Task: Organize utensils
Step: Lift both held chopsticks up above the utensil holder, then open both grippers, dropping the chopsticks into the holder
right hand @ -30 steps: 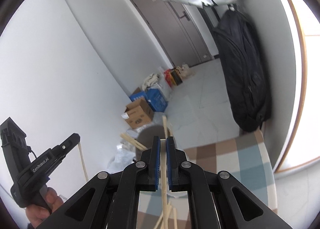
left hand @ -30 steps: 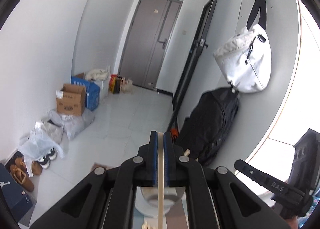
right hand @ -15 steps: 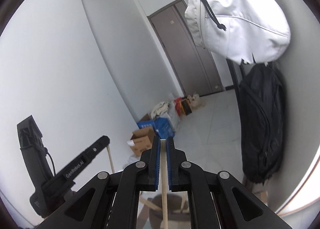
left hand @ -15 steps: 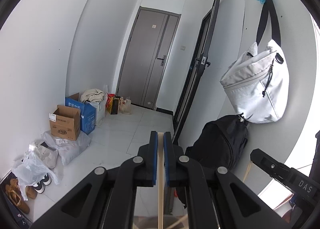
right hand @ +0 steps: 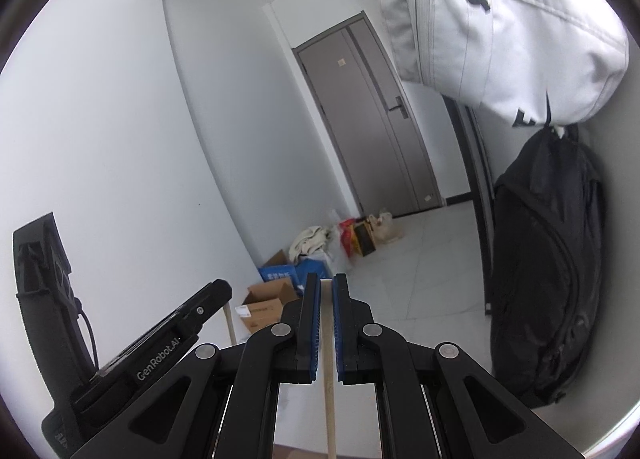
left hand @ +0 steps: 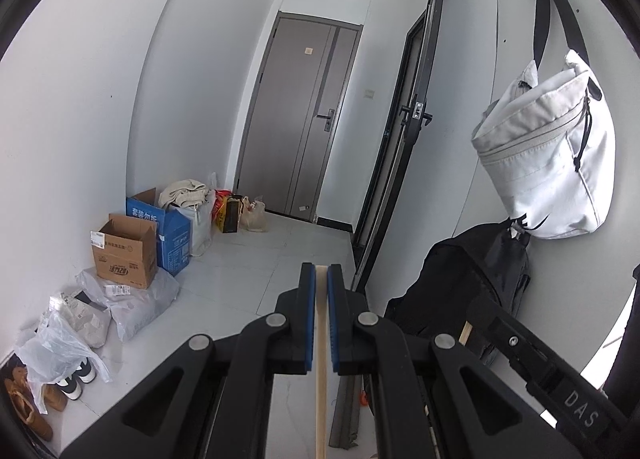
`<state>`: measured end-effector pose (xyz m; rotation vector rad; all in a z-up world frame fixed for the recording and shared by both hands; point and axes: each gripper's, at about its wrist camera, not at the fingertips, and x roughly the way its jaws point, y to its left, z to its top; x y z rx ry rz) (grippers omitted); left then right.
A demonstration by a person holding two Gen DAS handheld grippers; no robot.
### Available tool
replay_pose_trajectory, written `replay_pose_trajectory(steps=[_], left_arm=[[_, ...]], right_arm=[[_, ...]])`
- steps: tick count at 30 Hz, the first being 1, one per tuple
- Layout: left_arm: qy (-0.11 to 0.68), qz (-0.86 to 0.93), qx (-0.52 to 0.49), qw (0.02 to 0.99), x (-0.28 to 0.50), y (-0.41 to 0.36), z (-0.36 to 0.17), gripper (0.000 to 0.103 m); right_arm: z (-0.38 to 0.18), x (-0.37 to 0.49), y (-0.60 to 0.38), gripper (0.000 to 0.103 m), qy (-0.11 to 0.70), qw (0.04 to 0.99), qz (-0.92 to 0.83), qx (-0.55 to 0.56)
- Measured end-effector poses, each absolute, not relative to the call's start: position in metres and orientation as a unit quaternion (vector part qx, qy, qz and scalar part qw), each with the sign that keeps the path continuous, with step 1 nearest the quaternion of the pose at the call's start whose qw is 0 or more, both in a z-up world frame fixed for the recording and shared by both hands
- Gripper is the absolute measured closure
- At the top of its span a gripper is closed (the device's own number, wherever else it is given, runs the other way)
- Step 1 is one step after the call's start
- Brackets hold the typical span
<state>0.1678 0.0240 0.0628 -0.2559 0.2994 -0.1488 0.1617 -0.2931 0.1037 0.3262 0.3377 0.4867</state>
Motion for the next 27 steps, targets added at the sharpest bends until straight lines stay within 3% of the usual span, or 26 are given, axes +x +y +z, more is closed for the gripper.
replay_pose_trajectory(steps=[16, 27], left_arm=[[0.147, -0.122, -0.107, 0.976, 0.156, 0.018, 0.058, 0.101], [0.24, -0.228, -0.11, 0.937, 0.136, 0.019, 0.065, 0.1]], right_arm=[[0.08, 0.137, -0.292, 0.098, 0.15, 0.943, 0.267, 0.127], [0.075, 0.104, -0.315, 0.094, 0.22, 0.911, 0.31, 0.16]])
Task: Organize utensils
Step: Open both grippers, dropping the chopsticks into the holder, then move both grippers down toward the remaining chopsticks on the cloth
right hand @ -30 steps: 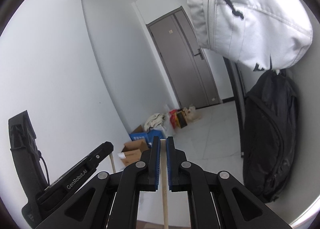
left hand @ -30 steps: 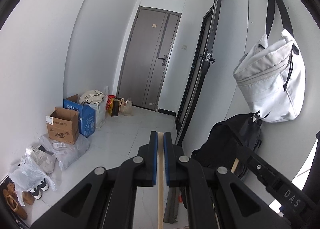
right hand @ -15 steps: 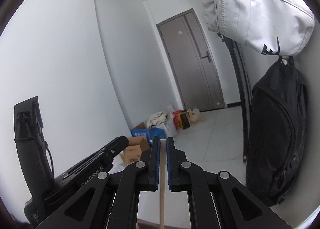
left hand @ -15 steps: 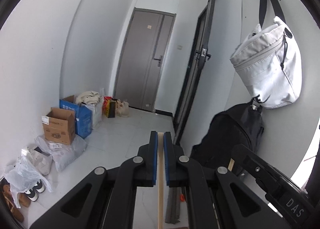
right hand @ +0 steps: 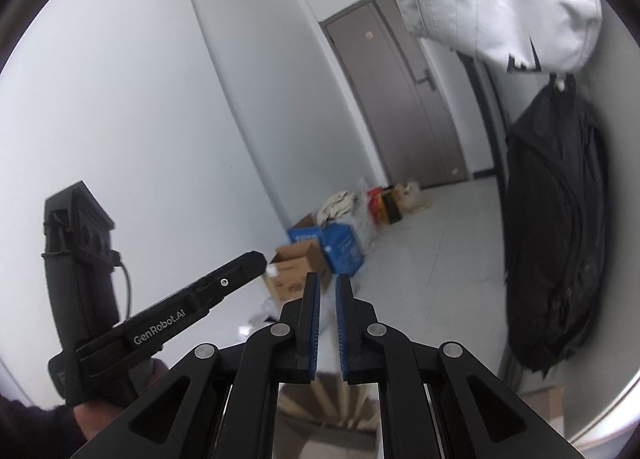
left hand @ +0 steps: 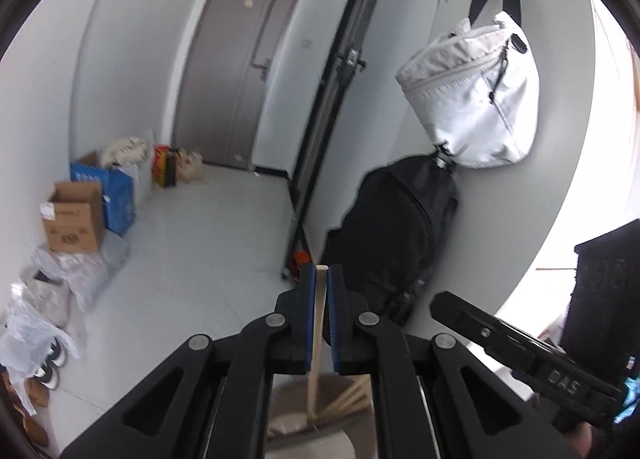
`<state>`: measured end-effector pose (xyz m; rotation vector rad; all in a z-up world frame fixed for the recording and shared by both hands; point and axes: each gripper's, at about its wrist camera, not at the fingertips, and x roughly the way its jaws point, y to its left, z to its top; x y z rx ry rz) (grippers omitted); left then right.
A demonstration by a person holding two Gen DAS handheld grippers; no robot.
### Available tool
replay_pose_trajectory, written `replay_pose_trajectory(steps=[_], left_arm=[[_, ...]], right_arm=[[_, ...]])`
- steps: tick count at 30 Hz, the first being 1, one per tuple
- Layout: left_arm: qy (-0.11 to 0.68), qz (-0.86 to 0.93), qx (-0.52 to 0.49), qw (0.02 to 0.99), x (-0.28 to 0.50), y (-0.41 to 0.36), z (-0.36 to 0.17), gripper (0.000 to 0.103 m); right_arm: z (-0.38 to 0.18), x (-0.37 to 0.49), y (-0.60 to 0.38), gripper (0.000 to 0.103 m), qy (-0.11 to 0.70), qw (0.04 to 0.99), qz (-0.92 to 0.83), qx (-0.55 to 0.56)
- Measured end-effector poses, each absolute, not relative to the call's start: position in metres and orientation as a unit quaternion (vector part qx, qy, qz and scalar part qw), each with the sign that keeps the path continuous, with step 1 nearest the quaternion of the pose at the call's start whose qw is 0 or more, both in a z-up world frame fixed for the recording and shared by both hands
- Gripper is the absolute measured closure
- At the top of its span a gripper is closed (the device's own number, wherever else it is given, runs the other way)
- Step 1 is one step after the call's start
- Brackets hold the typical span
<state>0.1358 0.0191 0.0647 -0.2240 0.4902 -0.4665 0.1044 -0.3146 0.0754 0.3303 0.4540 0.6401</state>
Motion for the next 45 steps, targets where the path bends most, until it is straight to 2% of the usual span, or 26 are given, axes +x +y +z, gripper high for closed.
replay_pose_trajectory(steps=[3, 4, 5, 6, 7, 8, 9, 10, 13, 14, 18, 20, 22, 24, 26, 32, 35, 41, 45], left_arm=[[0.26, -0.227, -0.097, 0.934, 0.129, 0.016, 0.069, 0.097], [0.267, -0.228, -0.097, 0.931, 0.126, 0.015, 0.073, 0.088], [0.27, -0.226, -0.098, 0.931, 0.124, 0.016, 0.074, 0.069], [0.272, -0.222, -0.101, 0.931, 0.12, 0.017, 0.077, 0.058], [0.265, -0.217, -0.101, 0.934, 0.114, 0.018, 0.082, 0.041], [0.254, -0.21, -0.1, 0.939, 0.109, 0.021, 0.084, 0.038], [0.244, -0.2, -0.095, 0.944, 0.102, 0.02, 0.089, 0.038], [0.242, -0.193, -0.092, 0.946, 0.099, 0.021, 0.089, 0.038], [0.25, -0.175, -0.089, 0.948, 0.087, 0.019, 0.091, 0.038], [0.252, -0.169, -0.088, 0.949, 0.085, 0.02, 0.091, 0.037], [0.257, -0.14, -0.077, 0.953, 0.07, 0.016, 0.09, 0.037], [0.258, -0.125, -0.075, 0.955, 0.062, 0.015, 0.09, 0.036], [0.265, -0.113, -0.064, 0.955, 0.055, 0.011, 0.089, 0.031], [0.264, -0.107, -0.06, 0.957, 0.046, 0.009, 0.089, 0.026], [0.261, -0.103, -0.054, 0.958, 0.038, 0.007, 0.089, 0.026], [0.244, -0.087, -0.045, 0.965, 0.015, 0.005, 0.086, 0.025], [0.234, -0.065, -0.043, 0.969, 0.006, 0.006, 0.082, 0.018], [0.238, -0.05, -0.045, 0.969, -0.007, 0.013, 0.056, 0.017], [0.263, -0.041, -0.054, 0.962, -0.008, 0.021, 0.031, 0.017]], right_arm=[[0.076, 0.1, -0.323, 0.084, 0.242, 0.903, 0.308, 0.179], [0.077, 0.097, -0.33, 0.071, 0.243, 0.899, 0.306, 0.195], [0.078, 0.095, -0.335, 0.06, 0.242, 0.897, 0.306, 0.206], [0.079, 0.092, -0.34, 0.058, 0.243, 0.895, 0.307, 0.215], [0.081, 0.088, -0.345, 0.056, 0.247, 0.894, 0.306, 0.217], [0.082, 0.083, -0.349, 0.053, 0.248, 0.895, 0.302, 0.217], [0.083, 0.079, -0.352, 0.05, 0.247, 0.896, 0.298, 0.219], [0.085, 0.074, -0.356, 0.04, 0.245, 0.896, 0.296, 0.222], [0.087, 0.057, -0.369, 0.032, 0.241, 0.901, 0.283, 0.224], [0.087, 0.052, -0.372, 0.025, 0.24, 0.902, 0.279, 0.225], [0.091, 0.037, -0.382, 0.02, 0.241, 0.905, 0.27, 0.225], [0.094, 0.03, -0.385, 0.014, 0.242, 0.905, 0.269, 0.226], [0.095, 0.021, -0.389, 0.011, 0.241, 0.905, 0.267, 0.225], [0.096, 0.015, -0.391, 0.01, 0.245, 0.904, 0.269, 0.223], [0.096, 0.008, -0.39, 0.005, 0.251, 0.903, 0.268, 0.221], [0.095, -0.009, -0.389, 0.0, 0.267, 0.9, 0.272, 0.213], [0.091, -0.017, -0.387, 0.0, 0.275, 0.898, 0.276, 0.204], [0.071, -0.031, -0.379, 0.0, 0.299, 0.895, 0.286, 0.166], [0.043, -0.034, -0.367, 0.0, 0.351, 0.88, 0.291, 0.131]])
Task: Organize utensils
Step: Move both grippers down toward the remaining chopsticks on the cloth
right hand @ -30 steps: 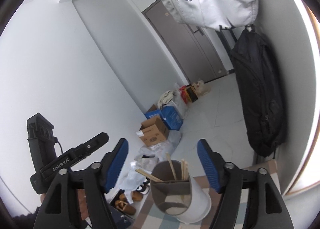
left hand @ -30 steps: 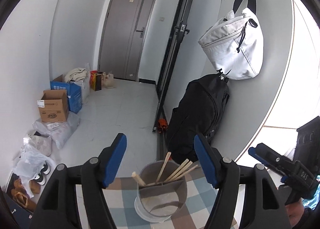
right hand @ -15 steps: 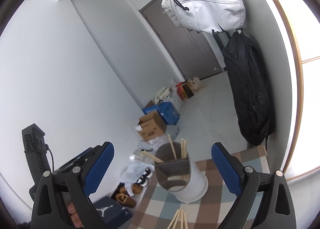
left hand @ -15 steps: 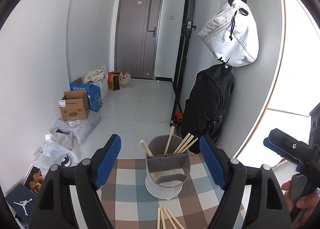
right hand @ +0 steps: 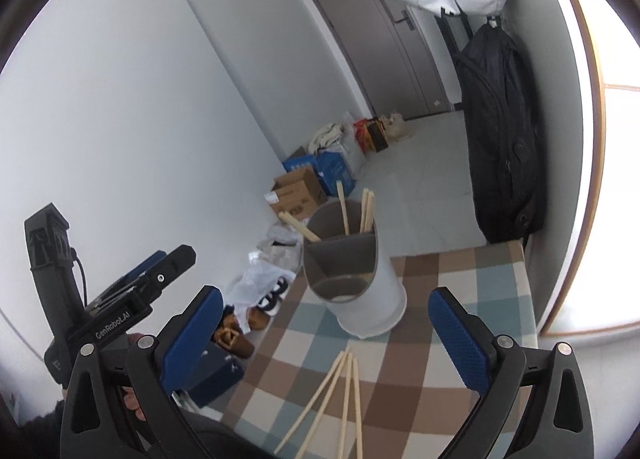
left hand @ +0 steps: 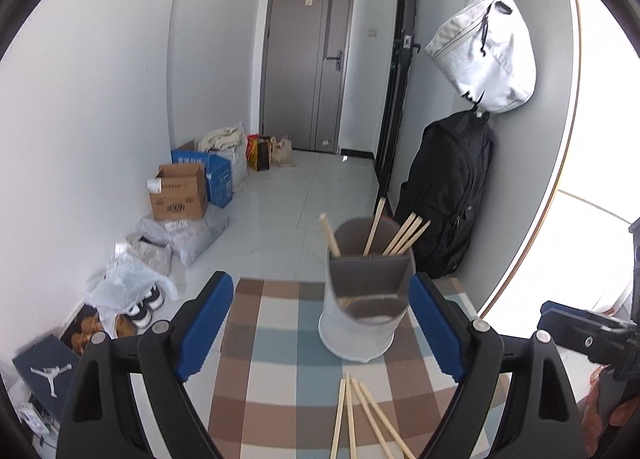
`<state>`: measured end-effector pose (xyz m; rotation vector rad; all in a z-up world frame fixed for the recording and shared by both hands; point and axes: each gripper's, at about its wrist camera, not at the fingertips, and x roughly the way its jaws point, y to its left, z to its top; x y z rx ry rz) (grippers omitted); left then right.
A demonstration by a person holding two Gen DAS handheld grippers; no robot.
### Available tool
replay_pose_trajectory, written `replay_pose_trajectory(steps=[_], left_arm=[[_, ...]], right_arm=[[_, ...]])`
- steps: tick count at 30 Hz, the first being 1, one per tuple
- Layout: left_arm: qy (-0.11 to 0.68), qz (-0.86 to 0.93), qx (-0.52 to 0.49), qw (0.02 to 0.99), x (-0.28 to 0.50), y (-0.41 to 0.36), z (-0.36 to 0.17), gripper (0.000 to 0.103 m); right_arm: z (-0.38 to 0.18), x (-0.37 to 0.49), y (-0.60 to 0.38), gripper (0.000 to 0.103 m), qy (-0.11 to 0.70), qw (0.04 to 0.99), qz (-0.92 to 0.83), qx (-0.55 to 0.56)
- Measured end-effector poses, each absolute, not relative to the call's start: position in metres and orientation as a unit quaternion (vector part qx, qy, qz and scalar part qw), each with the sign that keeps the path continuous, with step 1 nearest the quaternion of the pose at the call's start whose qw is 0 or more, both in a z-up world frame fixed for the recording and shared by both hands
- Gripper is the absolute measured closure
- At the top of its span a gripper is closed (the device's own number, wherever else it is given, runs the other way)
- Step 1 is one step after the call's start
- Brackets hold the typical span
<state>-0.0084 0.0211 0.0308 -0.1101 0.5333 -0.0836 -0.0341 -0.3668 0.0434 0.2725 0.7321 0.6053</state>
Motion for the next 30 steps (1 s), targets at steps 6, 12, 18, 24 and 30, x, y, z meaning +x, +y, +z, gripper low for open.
replay_pose_trajectory(steps=[6, 12, 18, 24, 30], left_arm=[[0.308, -0.034, -0.063, 0.949, -0.002, 0.034, -0.004, 0.017], [0.359, -0.031, -0.073, 0.93, 0.009, 0.048, -0.029, 0.017], [0.362, 0.005, -0.097, 0.927, 0.012, 0.07, -0.034, 0.017], [0.352, 0.054, -0.111, 0.928, 0.013, 0.087, -0.03, 0.017], [0.359, 0.066, -0.129, 0.922, 0.02, 0.095, -0.032, 0.017]], right_arm=[[-0.006, -0.028, -0.347, 0.024, 0.444, 0.841, 0.296, 0.092], [-0.059, -0.006, -0.329, 0.058, 0.536, 0.801, 0.264, 0.042], [-0.09, 0.01, -0.298, 0.071, 0.549, 0.794, 0.262, -0.017], [-0.119, 0.026, -0.261, 0.08, 0.572, 0.77, 0.272, -0.075], [-0.129, 0.032, -0.248, 0.083, 0.583, 0.759, 0.274, -0.098]])
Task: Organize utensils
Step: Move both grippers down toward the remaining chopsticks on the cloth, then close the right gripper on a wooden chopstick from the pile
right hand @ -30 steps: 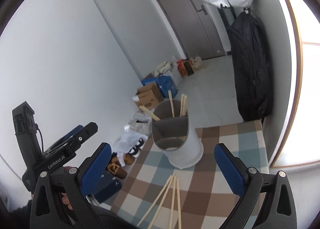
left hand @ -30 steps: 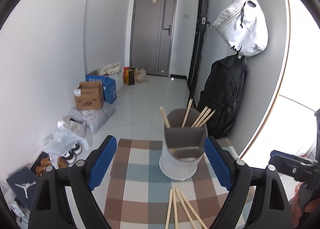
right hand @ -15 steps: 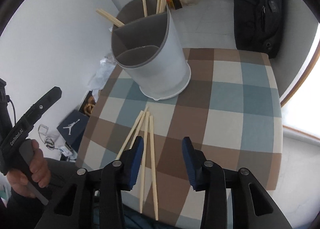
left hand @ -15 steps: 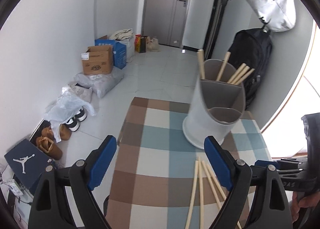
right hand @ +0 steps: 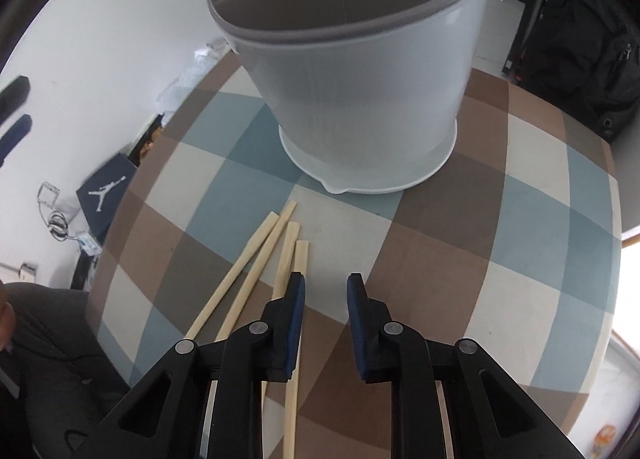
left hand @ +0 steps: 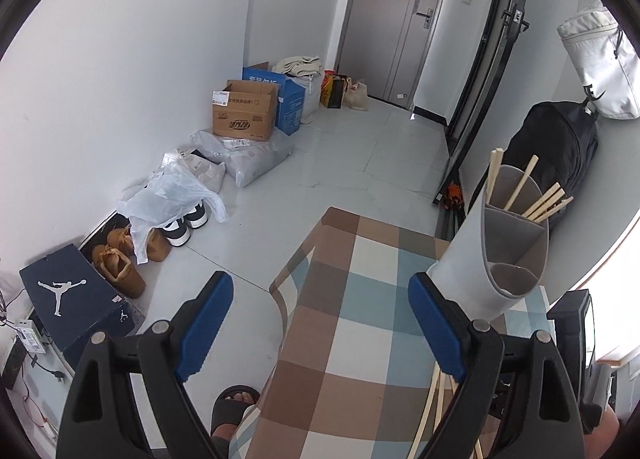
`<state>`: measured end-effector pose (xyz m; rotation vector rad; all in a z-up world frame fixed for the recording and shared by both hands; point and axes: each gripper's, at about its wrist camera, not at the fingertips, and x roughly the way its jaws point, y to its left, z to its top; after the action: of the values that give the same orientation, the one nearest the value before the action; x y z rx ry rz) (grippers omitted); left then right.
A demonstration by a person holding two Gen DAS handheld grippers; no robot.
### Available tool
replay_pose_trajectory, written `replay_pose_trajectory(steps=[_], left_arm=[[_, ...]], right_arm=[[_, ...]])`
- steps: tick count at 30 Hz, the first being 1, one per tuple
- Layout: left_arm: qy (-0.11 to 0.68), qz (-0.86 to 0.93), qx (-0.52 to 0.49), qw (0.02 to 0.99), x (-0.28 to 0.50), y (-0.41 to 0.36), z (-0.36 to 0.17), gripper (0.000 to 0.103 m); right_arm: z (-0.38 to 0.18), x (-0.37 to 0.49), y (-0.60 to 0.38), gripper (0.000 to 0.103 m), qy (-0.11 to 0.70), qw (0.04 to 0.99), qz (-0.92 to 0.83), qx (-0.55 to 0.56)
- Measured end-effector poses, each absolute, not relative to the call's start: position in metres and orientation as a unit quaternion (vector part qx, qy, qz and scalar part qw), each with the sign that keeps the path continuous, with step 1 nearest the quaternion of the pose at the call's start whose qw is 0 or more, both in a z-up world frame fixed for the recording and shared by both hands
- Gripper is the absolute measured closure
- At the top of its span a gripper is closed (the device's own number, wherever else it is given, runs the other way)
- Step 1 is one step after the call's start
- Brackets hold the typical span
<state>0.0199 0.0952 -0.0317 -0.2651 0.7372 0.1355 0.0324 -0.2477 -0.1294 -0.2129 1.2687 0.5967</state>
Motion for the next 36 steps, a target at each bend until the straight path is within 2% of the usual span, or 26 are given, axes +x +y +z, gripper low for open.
replay_pose_trajectory(steps=[21, 24, 26, 31, 36], left_arm=[[0.375, 0.091, -0.118, 0.915, 0.024, 0.102, -0.035, 0.017], [0.384, 0.096, -0.108, 0.912, 0.025, 0.102, -0.039, 0.017], [0.396, 0.099, -0.098, 0.908, 0.026, 0.101, -0.043, 0.017], [0.446, 0.071, -0.083, 0.888, 0.033, 0.091, -0.059, 0.017], [0.516, 0.007, -0.045, 0.856, 0.044, 0.056, -0.081, 0.017]], right_arm=[[-0.127, 0.037, -0.215, 0.087, 0.578, 0.754, 0.25, -0.19], [-0.127, 0.039, -0.216, 0.086, 0.581, 0.757, 0.241, -0.178], [-0.126, 0.035, -0.217, 0.097, 0.579, 0.758, 0.246, -0.173], [-0.111, 0.028, -0.243, 0.097, 0.559, 0.781, 0.252, -0.119], [-0.07, 0.029, -0.289, 0.097, 0.517, 0.818, 0.252, -0.032]])
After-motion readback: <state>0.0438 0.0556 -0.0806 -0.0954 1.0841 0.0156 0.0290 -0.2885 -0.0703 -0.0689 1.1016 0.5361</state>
